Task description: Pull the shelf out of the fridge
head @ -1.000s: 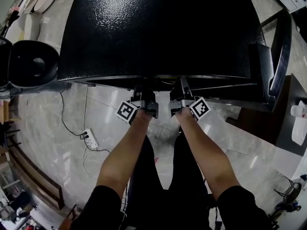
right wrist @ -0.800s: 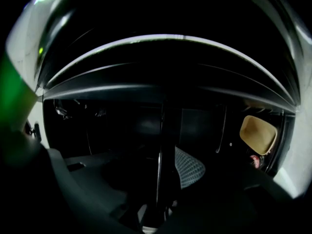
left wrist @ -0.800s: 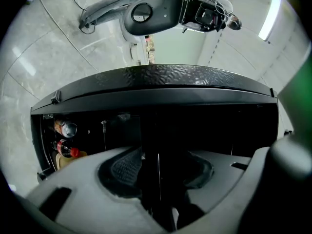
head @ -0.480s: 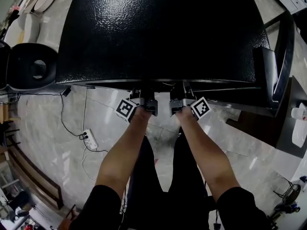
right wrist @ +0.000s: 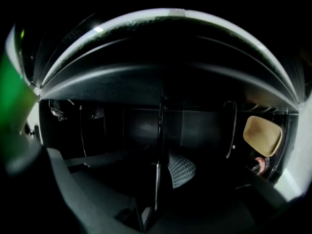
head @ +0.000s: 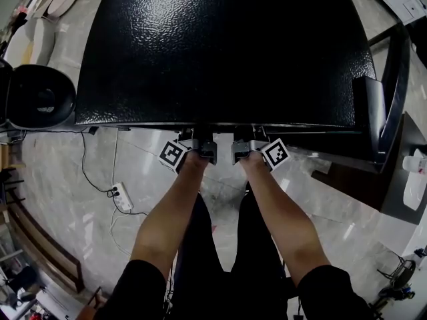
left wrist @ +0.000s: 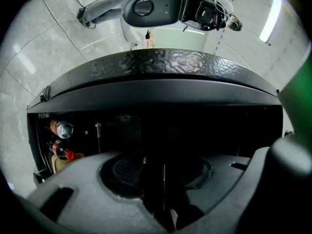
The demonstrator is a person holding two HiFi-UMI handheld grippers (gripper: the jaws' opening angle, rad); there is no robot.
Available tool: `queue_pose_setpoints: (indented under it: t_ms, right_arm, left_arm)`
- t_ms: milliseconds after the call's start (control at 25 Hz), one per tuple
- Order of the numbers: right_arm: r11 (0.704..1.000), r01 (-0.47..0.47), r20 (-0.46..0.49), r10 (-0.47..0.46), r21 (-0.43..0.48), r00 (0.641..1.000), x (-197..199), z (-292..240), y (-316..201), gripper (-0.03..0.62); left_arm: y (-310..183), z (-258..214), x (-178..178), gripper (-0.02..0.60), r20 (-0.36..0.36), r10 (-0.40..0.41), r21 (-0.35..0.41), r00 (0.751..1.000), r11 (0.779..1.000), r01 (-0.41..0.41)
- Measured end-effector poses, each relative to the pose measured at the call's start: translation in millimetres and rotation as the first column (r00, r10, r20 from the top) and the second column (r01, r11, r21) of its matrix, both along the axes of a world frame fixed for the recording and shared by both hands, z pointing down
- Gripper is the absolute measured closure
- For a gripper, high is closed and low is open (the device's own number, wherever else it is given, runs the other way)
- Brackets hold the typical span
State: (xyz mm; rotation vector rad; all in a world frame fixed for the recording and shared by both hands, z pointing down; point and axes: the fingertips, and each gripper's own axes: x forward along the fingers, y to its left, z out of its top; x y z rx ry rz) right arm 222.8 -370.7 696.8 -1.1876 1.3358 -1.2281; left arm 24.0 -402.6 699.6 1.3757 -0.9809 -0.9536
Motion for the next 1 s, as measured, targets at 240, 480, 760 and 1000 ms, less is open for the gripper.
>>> queue_pose_setpoints:
  t_ms: [240,480,760,1000]
  right_arm:
    - [1.000,0.000,-0.002,0.000,0.009,1.000,1.1,-4.5,-7.1,0.514]
    - [1.000,0.007,-0.020,-0.007,0.008,1.000,0.6,-3.0,-7.2,0.537]
    - [1.000,0.005,-0.038,-0.005,-0.005,0.999,1.9,-1.0,-7.1,0.551]
    - [1.000,0.000,-0.028,0.000,-0.005,1.000,1.4,-1.4,-7.3,0.554]
  left_arm:
    - [-2.7,0.4,1.5,0.450,-0.001,-0.001,-0.001,1.000,1.000,0.001]
    - [-3.7,1.5,0.3,0.468,0.002,0.005,0.003,1.000,1.000,-0.005]
    - [-5.5,-3.5,1.3,0.497,-0.001,0.008,0.022,1.000,1.000,-0.008]
    - [-5.9,-3.1,0.7,0.511,-0.001,0.001,0.019,1.000,1.000,-0.001]
